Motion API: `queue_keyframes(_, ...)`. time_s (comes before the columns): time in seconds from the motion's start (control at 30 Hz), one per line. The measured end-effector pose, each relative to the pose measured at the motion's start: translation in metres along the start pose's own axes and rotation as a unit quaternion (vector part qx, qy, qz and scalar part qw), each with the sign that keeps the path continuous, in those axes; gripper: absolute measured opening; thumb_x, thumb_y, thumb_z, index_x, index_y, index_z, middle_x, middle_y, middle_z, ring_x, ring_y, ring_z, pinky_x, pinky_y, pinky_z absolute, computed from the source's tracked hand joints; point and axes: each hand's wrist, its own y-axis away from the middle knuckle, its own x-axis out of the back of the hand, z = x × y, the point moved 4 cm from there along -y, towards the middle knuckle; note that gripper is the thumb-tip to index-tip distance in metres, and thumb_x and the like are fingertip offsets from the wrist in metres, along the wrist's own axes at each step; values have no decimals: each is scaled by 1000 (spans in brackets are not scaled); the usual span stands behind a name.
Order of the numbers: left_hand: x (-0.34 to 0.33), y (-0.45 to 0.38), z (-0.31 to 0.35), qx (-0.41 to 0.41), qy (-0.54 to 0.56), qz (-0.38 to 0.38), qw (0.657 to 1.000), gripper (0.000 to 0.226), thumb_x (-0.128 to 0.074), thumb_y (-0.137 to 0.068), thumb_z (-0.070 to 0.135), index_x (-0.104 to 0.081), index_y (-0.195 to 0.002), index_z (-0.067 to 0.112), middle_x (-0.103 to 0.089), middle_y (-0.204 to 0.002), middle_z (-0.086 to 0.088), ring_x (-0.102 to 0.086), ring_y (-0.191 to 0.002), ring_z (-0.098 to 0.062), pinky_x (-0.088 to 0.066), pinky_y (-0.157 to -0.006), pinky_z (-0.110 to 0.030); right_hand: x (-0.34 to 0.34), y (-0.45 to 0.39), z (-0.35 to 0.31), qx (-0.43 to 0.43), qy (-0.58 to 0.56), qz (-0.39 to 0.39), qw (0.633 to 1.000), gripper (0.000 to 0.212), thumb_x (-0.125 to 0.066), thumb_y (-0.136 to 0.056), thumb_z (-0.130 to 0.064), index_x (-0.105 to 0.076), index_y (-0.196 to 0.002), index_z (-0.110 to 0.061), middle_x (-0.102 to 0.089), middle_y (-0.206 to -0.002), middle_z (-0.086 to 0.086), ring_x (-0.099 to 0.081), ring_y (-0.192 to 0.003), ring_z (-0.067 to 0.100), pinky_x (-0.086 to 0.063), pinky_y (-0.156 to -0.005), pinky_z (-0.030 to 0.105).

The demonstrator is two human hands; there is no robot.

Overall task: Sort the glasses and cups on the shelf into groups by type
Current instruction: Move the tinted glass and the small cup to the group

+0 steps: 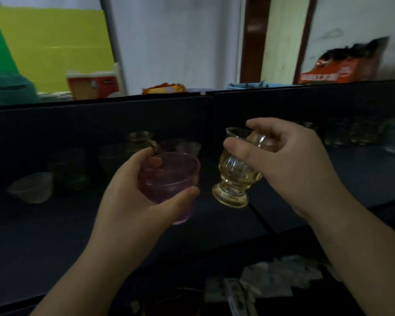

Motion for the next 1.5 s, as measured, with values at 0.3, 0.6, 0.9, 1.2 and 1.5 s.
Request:
queue_keyframes(0.3, -154, 19, 74, -4, 20, -28, 999, 99, -80, -45, 66, -47, -134, 38, -60, -117, 20, -60, -104, 3, -50, -86, -24, 156, -2, 86, -15, 68, 24, 997, 76, -76, -58, -70, -66, -123, -33, -68, -102, -17, -65, -92, -3, -54, -77, 24)
queue_keyframes(0.6, -233, 6, 88, 25, 12, -48, 998, 111, -75, -43, 68, -40, -143, 33, -56, -121, 21, -56, -109, 3, -50, -92, -28, 208, -45, 157, -31, 174, 21, 984, 81, -78, -64, -68, -62, -130, -26, -61, -113, -13, -57, -100, 2, -46, -78, 18)
queue_keyframes(0.9, -255, -31, 67, 41, 21, -45, 998, 108, -79, -49, 59, -37, -145, 31, -56, -123, 19, -58, -108, 2, -50, -91, -26, 139, -109, 184, -35, 188, -54, 980, 90, -80, -63, -66, -56, -136, -20, -56, -128, -6, -55, -116, 12, -47, -92, 28)
queue_keyframes(1.2, -237, -56, 51, 39, 42, -40, 998, 112, -76, -40, 66, -40, -142, 36, -60, -118, 20, -62, -107, -4, -53, -89, -36, 85, -136, 192, -34, 189, -97, 977, 90, -72, -52, -83, -65, -121, -24, -59, -114, -8, -61, -101, 10, -56, -86, 34)
queue_keyframes(1.5, -275, -60, 97, 2, 36, -67, 997, 100, -82, -40, 62, -48, -132, 40, -63, -107, 28, -62, -97, 9, -48, -74, -8, 161, -127, 223, -6, 216, -112, 970, 94, -79, -59, -70, -48, -139, -33, -48, -117, -23, -51, -106, -3, -45, -90, 20)
